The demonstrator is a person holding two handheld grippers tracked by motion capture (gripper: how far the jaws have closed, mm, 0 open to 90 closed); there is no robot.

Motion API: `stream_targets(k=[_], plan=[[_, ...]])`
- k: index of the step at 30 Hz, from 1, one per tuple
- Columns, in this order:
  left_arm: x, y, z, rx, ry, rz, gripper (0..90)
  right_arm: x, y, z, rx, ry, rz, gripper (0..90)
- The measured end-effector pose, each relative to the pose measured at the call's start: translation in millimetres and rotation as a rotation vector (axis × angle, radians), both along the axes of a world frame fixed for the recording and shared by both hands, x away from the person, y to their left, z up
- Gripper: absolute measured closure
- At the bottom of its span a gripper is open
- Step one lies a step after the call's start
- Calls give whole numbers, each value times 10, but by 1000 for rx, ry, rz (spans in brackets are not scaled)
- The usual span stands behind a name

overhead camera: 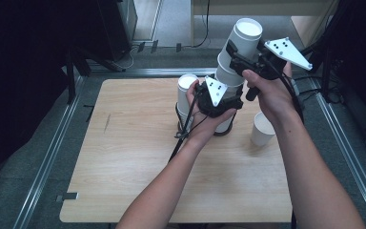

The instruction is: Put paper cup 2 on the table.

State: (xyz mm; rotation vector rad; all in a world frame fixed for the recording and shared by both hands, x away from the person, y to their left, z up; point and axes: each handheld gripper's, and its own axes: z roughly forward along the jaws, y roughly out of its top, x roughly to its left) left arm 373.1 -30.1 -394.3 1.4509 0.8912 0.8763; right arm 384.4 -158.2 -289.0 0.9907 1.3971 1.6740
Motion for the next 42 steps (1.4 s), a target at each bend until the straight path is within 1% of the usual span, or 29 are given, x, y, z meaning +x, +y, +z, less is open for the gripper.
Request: stream_targets(k=[2, 3, 5, 7, 8, 12, 13, 14, 18, 19, 21, 22, 24, 26, 32, 34, 35, 38, 42], plan=[[1, -5, 0, -2, 1, 3, 103, -24, -13, 48, -1, -13, -13, 206], [1, -5, 0, -3, 1, 1, 103, -53, -14, 81, 1, -29, -16, 206], [1, -6, -1, -3, 1, 1, 103, -66, -13, 95, 2, -35, -19, 207], [1, -4, -1, -2, 1, 0, 103, -116, -5, 145, 0, -61, -22, 208], [1, -4, -1, -2, 1, 0, 103, -116, -5, 145, 0, -61, -22, 208], [1, -6, 2, -3, 4, 0, 103, -181, -14, 236, 17, -96, -28, 211], [0, -4, 2, -2, 4, 0, 103, -181, -14, 236, 17, -96, -28, 211], [0, -3, 2, 0, 5, 0, 103, -217, -29, 282, 21, -108, -37, 214], [1, -3, 2, 0, 3, 1, 103, -253, -45, 316, 6, -124, -44, 214], [1, -4, 1, 0, 3, 1, 103, -285, -66, 340, 17, -123, -44, 214], [1, -4, 2, 0, 3, 1, 103, -296, -72, 348, 20, -123, -49, 214], [1, -3, 1, 1, 4, 2, 103, -334, -97, 378, 32, -129, -48, 214], [2, -2, 2, 2, 3, 1, 103, -350, -104, 389, 34, -131, -48, 214], [1, 0, 2, 6, 5, 0, 103, -408, -141, 420, 30, -145, -51, 214], [-1, 2, 3, 9, 8, -1, 104, -476, -212, 407, 30, -150, -56, 214], [0, 5, 3, 12, 7, -1, 104, -503, -248, 387, 30, -152, -59, 214], [1, 6, 3, 13, 7, -2, 105, -537, -284, 362, 36, -149, -59, 214], [2, 11, 5, 15, 10, -6, 105, -573, -328, 336, 47, -145, -61, 214], [2, 17, 8, 19, 14, -9, 106, -626, -394, 281, 48, -144, -60, 215]])
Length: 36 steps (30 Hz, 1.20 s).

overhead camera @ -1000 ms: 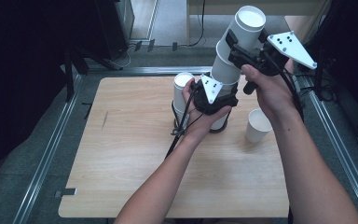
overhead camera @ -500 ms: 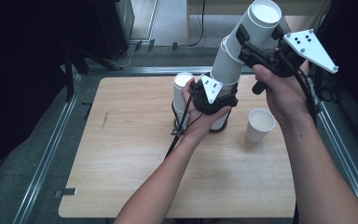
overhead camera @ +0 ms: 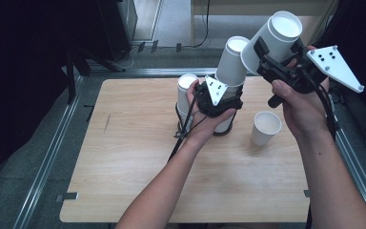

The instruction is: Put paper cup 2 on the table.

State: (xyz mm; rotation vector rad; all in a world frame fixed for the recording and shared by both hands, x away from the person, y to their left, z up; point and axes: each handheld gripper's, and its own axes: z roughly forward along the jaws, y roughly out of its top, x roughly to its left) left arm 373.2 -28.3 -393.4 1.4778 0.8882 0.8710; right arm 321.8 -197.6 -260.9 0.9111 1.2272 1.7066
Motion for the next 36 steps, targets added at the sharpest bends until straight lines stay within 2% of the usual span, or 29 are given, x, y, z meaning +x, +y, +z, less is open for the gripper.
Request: stream_targets(k=[9, 12, 13, 17, 24, 32, 34, 36], plan=[[-8, 3, -4, 15, 7, -6, 109, -129, -103, -117, -1, -4, -9, 214], [-28, 6, -7, 37, 13, -26, 61, -166, -133, -191, -5, 3, -14, 214], [-63, 4, -16, 39, 14, -53, 25, -191, -155, -260, -10, 8, -16, 214], [-132, 18, -38, 42, 3, -77, 19, -216, -194, -385, -15, 18, -21, 215], [-343, 93, -108, 72, -39, -114, 18, -312, -272, -560, -21, 26, -40, 215], [-613, 245, -191, 62, -45, -143, 16, -418, -313, -771, -33, 46, -48, 214], [-647, 271, -193, 63, -45, -147, 9, -431, -309, -795, -40, 48, -53, 215], [-744, 358, -208, 55, -35, -158, 9, -471, -284, -877, -58, 50, -56, 214]])
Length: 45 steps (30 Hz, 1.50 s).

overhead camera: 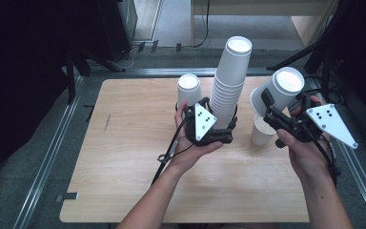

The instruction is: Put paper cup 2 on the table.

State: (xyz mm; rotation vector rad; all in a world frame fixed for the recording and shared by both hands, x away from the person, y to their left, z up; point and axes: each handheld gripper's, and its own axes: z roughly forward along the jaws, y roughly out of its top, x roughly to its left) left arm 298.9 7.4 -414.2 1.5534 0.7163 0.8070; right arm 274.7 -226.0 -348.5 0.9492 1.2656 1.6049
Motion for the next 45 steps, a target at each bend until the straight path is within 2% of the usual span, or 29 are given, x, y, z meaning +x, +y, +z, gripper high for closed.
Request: stream_targets(k=[6, 12, 14, 19, 27, 28, 31, 35, 36, 40, 41, 42, 43, 44, 45], plan=[[-150, 142, -23, 7, 13, -6, 9, -55, 69, -150, -35, 8, -1, 214], [-408, 345, -82, 1, 32, -33, 9, -131, 172, -393, -76, 18, 1, 214], [-474, 397, -100, -3, 44, -38, 9, -155, 209, -458, -105, 17, -6, 213], [-637, 533, -150, -17, 85, -47, 10, -291, 377, -651, -215, -9, -14, 213], [-807, 705, -247, -21, 138, -50, 9, -462, 629, -910, -394, -57, -16, 212], [-807, 705, -247, -21, 138, -50, 9, -462, 629, -910, -394, -57, -16, 212], [-814, 745, -287, -36, 164, -60, 9, -493, 701, -1008, -444, -67, -15, 212], [-824, 780, -305, -23, 163, -62, 9, -511, 757, -1112, -534, -94, -34, 212], [-824, 780, -305, -23, 163, -62, 10, -511, 757, -1112, -534, -94, -34, 212], [-831, 835, -371, -8, 180, -63, 10, -549, 795, -1198, -601, -116, -42, 212], [-823, 856, -384, -17, 183, -57, 10, -568, 822, -1238, -631, -130, -43, 212], [-823, 856, -384, -17, 183, -57, 10, -568, 822, -1238, -631, -130, -43, 212], [-817, 873, -381, -27, 187, -63, 10, -589, 856, -1273, -674, -150, -46, 212], [-817, 873, -381, -27, 187, -63, 10, -589, 856, -1273, -674, -150, -46, 212], [-823, 871, -376, -31, 185, -69, 10, -601, 877, -1290, -701, -164, -45, 211]])
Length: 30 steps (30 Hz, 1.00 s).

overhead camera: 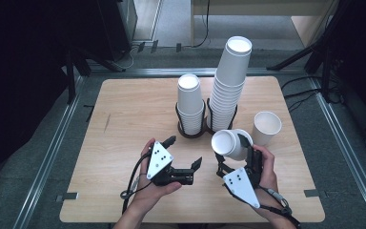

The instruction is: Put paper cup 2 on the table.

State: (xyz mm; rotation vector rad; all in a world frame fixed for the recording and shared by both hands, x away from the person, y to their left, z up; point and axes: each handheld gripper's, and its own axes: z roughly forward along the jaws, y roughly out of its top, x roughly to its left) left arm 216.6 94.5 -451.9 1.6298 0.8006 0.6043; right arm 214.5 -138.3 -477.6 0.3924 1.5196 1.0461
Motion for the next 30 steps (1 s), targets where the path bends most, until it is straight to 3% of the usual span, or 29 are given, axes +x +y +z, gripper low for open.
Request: stream_targets(k=[1, 3, 4, 7, 24, 30], plan=[[-8, -8, 4, -1, -1, -12, 10, -23, 47, -38, -54, -27, 2, 211], [-13, -16, 6, -2, 2, -18, 10, -27, 62, -50, -71, -35, 3, 211], [-20, -31, 6, -1, 1, -25, 10, -38, 99, -80, -117, -57, 5, 211], [-41, -76, 8, -2, 6, -53, 10, -51, 131, -112, -157, -75, 13, 211], [-78, -211, -32, 15, 37, -136, 11, -124, 218, -218, -273, -121, 54, 210], [-77, -224, -18, 0, 61, -153, 13, -153, 255, -242, -297, -117, 85, 210]])
